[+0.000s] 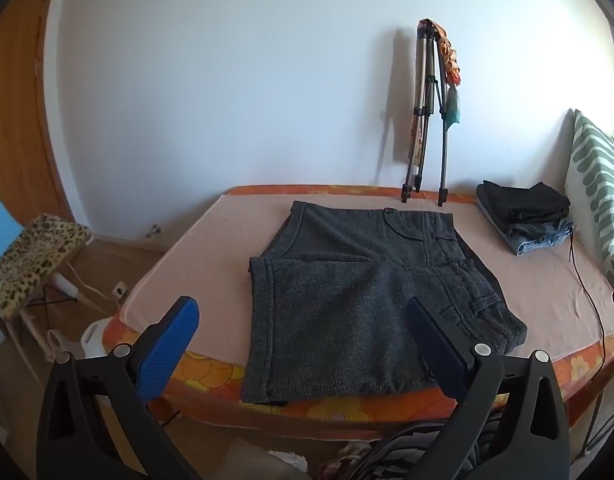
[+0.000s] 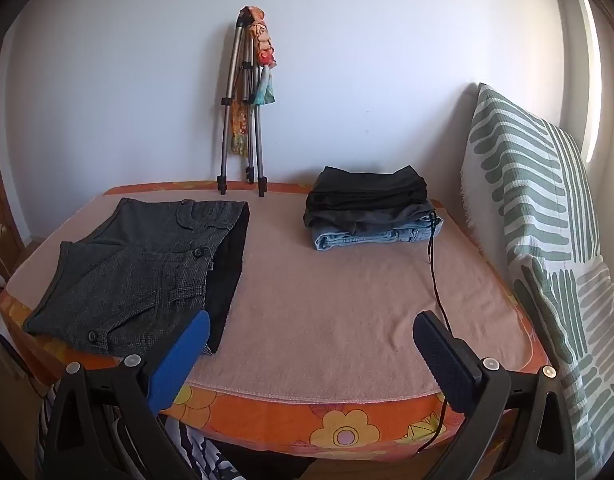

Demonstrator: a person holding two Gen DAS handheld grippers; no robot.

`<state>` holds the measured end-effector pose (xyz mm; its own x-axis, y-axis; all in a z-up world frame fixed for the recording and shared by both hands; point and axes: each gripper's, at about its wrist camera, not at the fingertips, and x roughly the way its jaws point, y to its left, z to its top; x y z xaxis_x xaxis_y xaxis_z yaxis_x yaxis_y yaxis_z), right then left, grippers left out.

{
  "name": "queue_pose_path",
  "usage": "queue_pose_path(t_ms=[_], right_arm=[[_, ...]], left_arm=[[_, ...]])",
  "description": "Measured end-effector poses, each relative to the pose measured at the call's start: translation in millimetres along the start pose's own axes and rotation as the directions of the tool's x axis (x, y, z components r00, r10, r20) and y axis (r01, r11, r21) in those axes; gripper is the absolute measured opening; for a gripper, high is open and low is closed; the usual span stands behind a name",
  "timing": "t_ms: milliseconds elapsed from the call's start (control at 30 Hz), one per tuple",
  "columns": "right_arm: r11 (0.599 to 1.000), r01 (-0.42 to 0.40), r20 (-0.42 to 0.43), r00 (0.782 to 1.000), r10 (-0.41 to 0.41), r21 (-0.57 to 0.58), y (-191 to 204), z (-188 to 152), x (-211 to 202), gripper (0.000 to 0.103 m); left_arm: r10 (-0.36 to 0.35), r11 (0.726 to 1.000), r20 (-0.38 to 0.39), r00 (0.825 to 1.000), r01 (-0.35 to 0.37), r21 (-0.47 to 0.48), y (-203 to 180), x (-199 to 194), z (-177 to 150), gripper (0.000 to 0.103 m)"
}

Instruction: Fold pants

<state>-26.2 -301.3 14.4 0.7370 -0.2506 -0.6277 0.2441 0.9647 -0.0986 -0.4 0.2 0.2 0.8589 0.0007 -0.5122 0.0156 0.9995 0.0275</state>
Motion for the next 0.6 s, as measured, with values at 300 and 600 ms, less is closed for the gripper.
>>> queue_pose_path(t_ms=[300, 600], right_arm=[[1.000, -0.008, 0.003, 1.000, 0.008, 0.007, -2.7, -0.4, 2.7, 0.103], [1.000, -0.005, -0.014, 1.000, 0.005, 0.001, 0.8, -1.3, 5.8, 0.103]], left_arm=[[-0.004, 1.000, -0.003, 1.000, 0.004, 0.003, 0.7, 0.5, -9.4, 0.103], [0.003, 1.000, -0.025, 1.000, -0.003, 0.003, -1.6, 6.6, -6.1, 0.103]])
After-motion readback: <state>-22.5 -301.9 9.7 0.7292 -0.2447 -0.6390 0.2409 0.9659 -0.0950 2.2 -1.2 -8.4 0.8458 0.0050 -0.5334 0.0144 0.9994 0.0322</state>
